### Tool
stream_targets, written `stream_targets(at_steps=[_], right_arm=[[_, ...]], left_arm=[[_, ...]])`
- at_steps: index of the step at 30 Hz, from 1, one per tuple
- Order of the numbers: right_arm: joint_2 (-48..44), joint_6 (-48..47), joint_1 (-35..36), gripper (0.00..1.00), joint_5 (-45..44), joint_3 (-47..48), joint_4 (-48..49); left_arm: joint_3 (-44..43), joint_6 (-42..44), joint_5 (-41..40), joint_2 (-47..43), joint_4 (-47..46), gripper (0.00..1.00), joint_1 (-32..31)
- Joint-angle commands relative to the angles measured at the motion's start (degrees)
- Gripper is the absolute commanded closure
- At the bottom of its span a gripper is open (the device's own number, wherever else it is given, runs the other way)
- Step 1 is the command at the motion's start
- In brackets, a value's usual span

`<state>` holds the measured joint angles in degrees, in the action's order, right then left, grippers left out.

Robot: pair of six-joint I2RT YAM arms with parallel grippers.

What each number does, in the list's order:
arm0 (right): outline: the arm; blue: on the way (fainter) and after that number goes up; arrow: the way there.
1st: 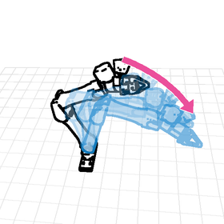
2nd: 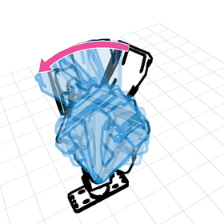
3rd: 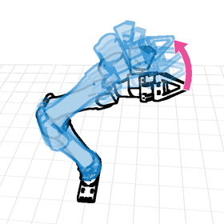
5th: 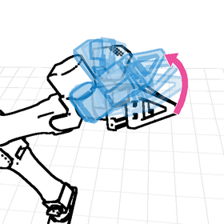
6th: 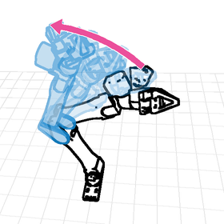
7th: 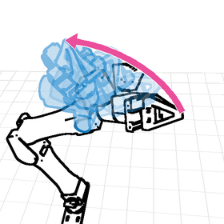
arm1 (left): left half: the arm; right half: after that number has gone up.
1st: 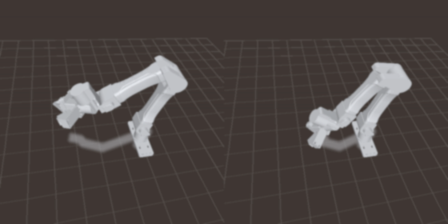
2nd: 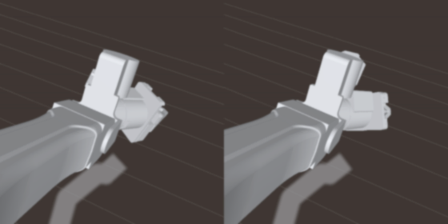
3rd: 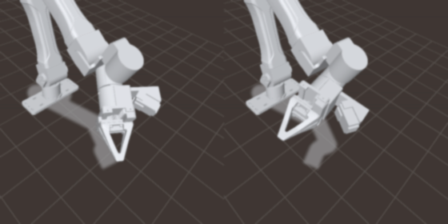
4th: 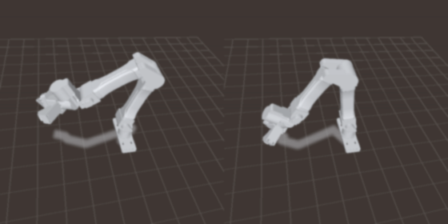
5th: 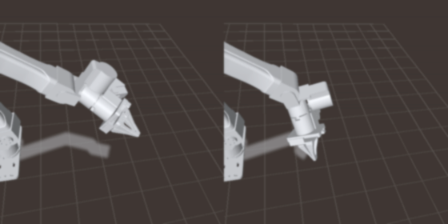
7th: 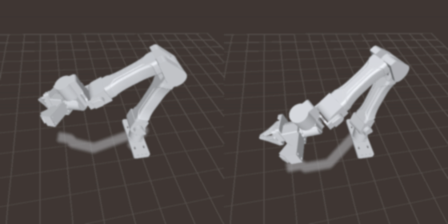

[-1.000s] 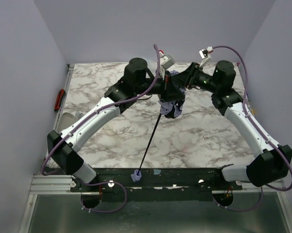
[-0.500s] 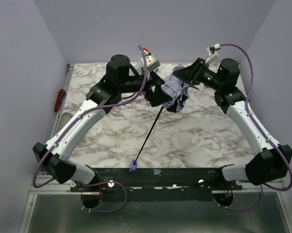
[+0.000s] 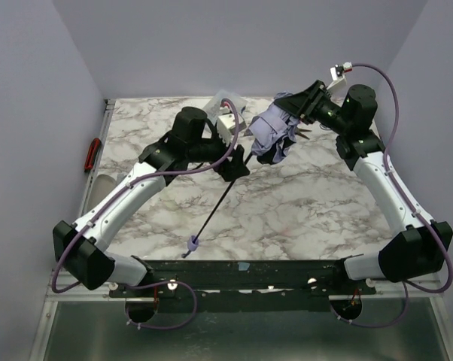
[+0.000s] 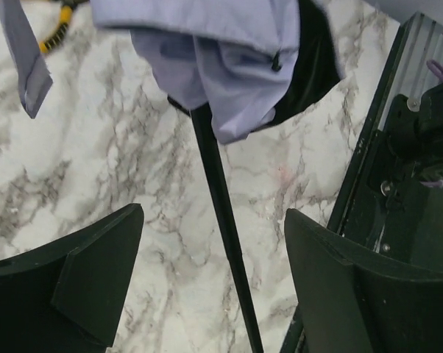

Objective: Open the umbrella

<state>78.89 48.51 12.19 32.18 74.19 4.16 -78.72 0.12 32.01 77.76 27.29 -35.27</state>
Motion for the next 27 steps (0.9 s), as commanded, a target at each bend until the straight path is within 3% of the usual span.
stream_targets(at_steps=[1,4,9,12,14,16,18,20,22,23,25,27], right_arm=[[0.0,3.5,-1.0,0.99,-1.8,2.8,0.8],[-0.1,3.4,-1.3,0.99,-1.3,2.7,0.8],[-0.5,3.2,-1.4,0.99,-0.3,1.9,0.7],[-1.1,3.1,-1.4,0.99,0.6,0.4,0.4],[-1.4,3.3,-1.4,0.99,1.0,-0.6,0.4],[-1.5,3.6,-1.4,0.99,2.2,-1.1,0.8],[-1.5,3.8,-1.4,0.99,3.1,-1.4,1.4],[-1.1,3.8,-1.4,0.99,3.9,-1.3,1.6],[-0.9,3.6,-1.4,0.99,4.2,-1.0,1.7],[-0.8,3.2,-1.4,0.96,4.2,-0.9,1.9],[-0.4,1.7,-1.4,0.79,3.9,0.0,1.9],[0.0,-0.7,-1.7,0.49,4.1,1.5,1.5]], left_arm=[[2.5,-2.6,-0.2,0.4,1.1,0.23,-0.1],[4.0,-3.3,1.7,0.5,-0.4,0.32,-0.1],[3.5,-4.7,2.1,2.4,-1.0,0.62,-0.1],[2.8,-5.9,3.0,2.9,-2.0,0.73,-0.1],[2.0,-6.7,3.9,4.0,-2.0,0.7,-0.1],[1.4,-7.8,4.8,5.1,-2.3,0.57,-0.1],[0.7,-9.5,5.4,6.1,-3.1,0.53,-0.1],[0.1,-11.7,6.1,7.0,-4.2,0.68,-0.1],[-0.6,-14.4,8.3,7.6,-6.1,1.0,0.3],[-1.1,-16.0,9.4,7.8,-7.5,1.0,0.6],[-1.6,-21.5,12.3,8.1,-11.0,1.0,1.8],[-1.7,-27.1,14.1,8.1,-14.9,1.0,3.2]])
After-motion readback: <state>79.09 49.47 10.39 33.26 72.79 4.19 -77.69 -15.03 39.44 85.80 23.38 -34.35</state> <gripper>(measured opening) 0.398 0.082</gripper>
